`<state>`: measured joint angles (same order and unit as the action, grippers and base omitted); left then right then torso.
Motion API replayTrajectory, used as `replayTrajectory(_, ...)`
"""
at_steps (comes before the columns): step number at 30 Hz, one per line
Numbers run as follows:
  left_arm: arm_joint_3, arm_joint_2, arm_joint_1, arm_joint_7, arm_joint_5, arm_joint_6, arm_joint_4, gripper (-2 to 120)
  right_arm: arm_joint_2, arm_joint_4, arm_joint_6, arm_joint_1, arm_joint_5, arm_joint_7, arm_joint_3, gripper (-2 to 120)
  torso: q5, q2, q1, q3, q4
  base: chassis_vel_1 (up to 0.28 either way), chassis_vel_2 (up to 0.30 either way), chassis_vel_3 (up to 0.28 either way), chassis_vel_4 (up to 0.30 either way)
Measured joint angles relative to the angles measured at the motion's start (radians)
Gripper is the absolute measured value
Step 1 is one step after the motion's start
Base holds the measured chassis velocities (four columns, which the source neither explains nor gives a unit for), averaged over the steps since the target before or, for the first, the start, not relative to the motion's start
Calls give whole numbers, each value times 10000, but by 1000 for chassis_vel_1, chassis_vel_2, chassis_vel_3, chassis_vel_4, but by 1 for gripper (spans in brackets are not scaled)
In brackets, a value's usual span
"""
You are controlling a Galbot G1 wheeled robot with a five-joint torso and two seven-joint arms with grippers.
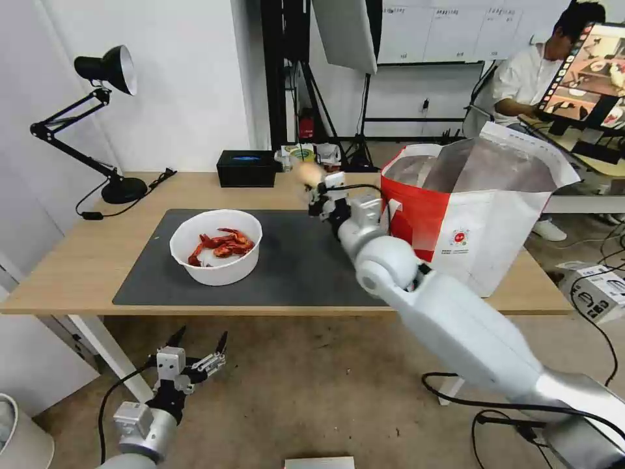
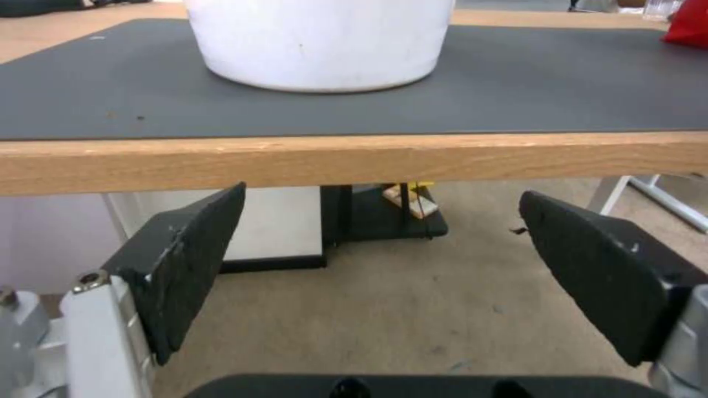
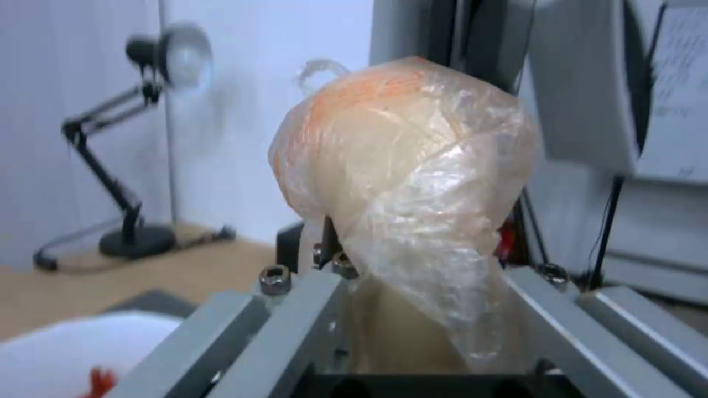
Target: Pick up the trash from the table and place it into the takeout bag.
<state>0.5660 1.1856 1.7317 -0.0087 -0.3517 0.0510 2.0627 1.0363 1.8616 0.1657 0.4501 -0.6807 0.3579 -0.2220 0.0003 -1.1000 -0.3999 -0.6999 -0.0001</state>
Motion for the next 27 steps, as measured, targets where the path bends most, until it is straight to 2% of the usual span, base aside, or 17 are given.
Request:
replayTrajectory(6, -70, 97, 55, -3, 134, -1, 29, 100, -641, 627, -790, 342, 166, 163, 1011, 7, -1, 0, 1, 0, 0, 0, 0, 0, 0)
replayTrajectory(10, -117, 125, 61, -5, 174, -4, 101, 100, -1139, 897, -887, 455, -90, 470, 1844, 7, 0, 0, 0, 0, 0, 0, 0, 0, 0)
replayTrajectory(19, -231, 121, 29, -10, 202, -13, 255, 100, -2328, 944, -299, 1070, -936, 799, 3457, 7, -1, 0, 0, 0, 0, 0, 0, 0, 0)
replayTrajectory(27, -325, 102, 24, -10, 236, -17, 331, 100, -2766, 951, 1, 1721, -983, 836, 4163, 7, -1, 0, 0, 0, 1, 0, 0, 0, 0)
